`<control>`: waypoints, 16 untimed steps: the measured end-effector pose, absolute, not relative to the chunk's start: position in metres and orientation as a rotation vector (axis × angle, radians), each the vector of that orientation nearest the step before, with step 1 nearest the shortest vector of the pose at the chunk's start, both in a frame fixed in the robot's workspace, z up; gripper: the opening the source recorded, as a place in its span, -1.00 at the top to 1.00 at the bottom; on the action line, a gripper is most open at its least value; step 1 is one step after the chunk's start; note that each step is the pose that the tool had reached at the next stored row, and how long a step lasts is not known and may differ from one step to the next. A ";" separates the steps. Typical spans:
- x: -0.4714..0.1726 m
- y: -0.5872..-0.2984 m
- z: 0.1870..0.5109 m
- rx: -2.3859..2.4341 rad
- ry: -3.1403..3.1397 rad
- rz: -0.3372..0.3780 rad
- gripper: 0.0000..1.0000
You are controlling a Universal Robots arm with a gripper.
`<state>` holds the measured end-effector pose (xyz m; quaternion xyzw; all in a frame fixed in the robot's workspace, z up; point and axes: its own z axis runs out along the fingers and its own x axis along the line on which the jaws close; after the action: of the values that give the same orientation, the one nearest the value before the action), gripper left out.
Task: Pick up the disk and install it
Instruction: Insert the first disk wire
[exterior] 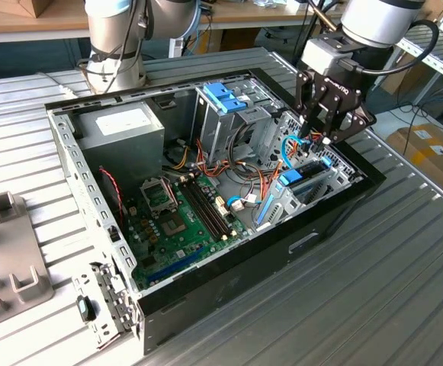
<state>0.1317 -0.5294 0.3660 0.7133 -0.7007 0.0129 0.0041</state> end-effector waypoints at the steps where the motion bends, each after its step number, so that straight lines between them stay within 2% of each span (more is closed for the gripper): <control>1: 0.132 -0.530 0.366 2.235 -2.196 0.040 0.15; 16: 0.132 -0.531 0.356 2.236 -2.195 0.040 0.15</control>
<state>0.1317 -0.5308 0.3562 0.7135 -0.7006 0.0129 0.0040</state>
